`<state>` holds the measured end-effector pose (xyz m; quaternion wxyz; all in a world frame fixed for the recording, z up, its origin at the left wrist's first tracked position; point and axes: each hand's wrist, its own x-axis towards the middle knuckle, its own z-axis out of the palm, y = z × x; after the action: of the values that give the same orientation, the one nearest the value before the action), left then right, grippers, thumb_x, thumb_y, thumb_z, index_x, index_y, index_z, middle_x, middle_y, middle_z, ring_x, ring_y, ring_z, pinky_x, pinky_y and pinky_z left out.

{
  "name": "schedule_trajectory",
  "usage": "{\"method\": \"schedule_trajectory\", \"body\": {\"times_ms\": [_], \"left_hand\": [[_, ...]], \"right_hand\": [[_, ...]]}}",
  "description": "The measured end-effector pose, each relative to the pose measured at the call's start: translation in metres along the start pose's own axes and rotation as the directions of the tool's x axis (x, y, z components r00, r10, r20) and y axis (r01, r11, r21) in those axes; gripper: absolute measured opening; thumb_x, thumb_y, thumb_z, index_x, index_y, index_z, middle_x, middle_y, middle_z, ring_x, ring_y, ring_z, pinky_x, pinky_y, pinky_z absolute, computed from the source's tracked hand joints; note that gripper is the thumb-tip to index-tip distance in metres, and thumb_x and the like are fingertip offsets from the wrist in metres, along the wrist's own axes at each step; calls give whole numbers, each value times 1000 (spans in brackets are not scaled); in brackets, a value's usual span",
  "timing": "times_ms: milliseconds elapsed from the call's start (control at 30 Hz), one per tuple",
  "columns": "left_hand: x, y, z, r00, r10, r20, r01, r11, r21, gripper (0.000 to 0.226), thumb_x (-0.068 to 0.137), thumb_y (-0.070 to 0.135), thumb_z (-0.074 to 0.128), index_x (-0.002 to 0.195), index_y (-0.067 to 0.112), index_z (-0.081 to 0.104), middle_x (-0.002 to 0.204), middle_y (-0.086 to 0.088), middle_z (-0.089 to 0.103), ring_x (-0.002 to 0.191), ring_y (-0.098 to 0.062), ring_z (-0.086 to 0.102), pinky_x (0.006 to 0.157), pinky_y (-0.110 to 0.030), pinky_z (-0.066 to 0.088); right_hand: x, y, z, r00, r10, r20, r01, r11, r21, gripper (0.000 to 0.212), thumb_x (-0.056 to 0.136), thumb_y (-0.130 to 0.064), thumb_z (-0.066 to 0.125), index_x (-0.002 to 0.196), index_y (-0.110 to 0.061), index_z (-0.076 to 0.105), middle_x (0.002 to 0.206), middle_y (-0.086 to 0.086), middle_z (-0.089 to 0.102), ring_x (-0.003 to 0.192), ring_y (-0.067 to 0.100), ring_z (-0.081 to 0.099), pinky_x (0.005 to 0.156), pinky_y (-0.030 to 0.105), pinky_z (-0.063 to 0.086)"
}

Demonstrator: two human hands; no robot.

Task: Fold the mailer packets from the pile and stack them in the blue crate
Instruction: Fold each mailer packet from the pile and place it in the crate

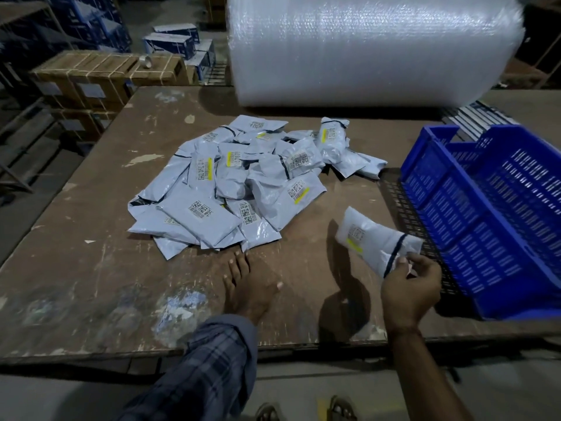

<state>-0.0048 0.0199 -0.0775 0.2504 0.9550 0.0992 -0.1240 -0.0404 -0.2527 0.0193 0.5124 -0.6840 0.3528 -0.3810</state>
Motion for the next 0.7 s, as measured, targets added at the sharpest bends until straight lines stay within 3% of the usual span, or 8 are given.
{"method": "schedule_trajectory", "body": {"times_ms": [133,200,267,367,433,533,600,700], "left_hand": [[-24,26,-1,993,-35,-111,25,996,-89,86,101,47,62,165,12,17,176,-12,4,163,-33,3,129,-58,10],[-40,39,0,955,56,-292,-97,987,-129,57,106,42,49,154,13,37,165,-13,28,154,-40,29,121,-59,31],[-48,48,7,889,209,-407,-264,961,-83,47,109,43,37,146,16,48,152,-11,41,144,-40,40,114,-56,41],[-46,66,18,885,325,-332,-354,935,-30,63,110,53,24,162,19,37,171,-7,29,159,-32,22,127,-50,26],[-37,73,27,874,432,-225,-424,902,84,68,109,53,21,167,18,25,176,-7,16,162,-28,14,130,-47,18],[-19,72,40,839,535,-96,-496,826,268,66,111,49,17,167,15,26,176,-10,19,160,-30,23,127,-50,27],[-12,71,43,840,535,-88,-489,818,304,62,113,45,19,164,14,32,172,-12,29,156,-32,32,125,-49,32],[-12,71,47,830,549,-95,-490,800,347,59,113,41,24,164,13,34,170,-13,33,155,-32,35,124,-48,34]], "right_hand": [[25,34,-8,968,180,174,-186,982,23,12,97,-7,67,106,-13,63,108,7,67,103,24,66,98,45,55],[30,54,-10,914,269,305,-259,963,-72,10,96,-5,69,95,-14,65,104,10,69,104,33,68,102,56,54],[33,74,-9,872,274,405,-225,960,-164,11,93,-4,70,90,-14,67,100,11,72,102,36,70,99,59,55],[26,76,-9,822,225,524,-88,958,-273,12,93,1,68,92,-12,65,96,13,71,100,39,69,90,45,55],[19,70,-9,842,108,529,116,920,-374,9,92,-3,68,95,-11,66,97,11,70,97,36,67,85,40,52],[11,65,-5,834,-159,528,444,761,-473,19,94,-14,67,113,-10,66,112,13,66,106,34,59,93,45,50],[7,64,7,773,-225,593,543,717,-437,29,100,-26,59,125,-11,62,122,13,64,114,33,55,99,46,45],[1,75,30,640,-188,745,669,613,-420,51,106,-41,35,144,-13,54,148,16,52,137,36,46,113,49,39]]}}
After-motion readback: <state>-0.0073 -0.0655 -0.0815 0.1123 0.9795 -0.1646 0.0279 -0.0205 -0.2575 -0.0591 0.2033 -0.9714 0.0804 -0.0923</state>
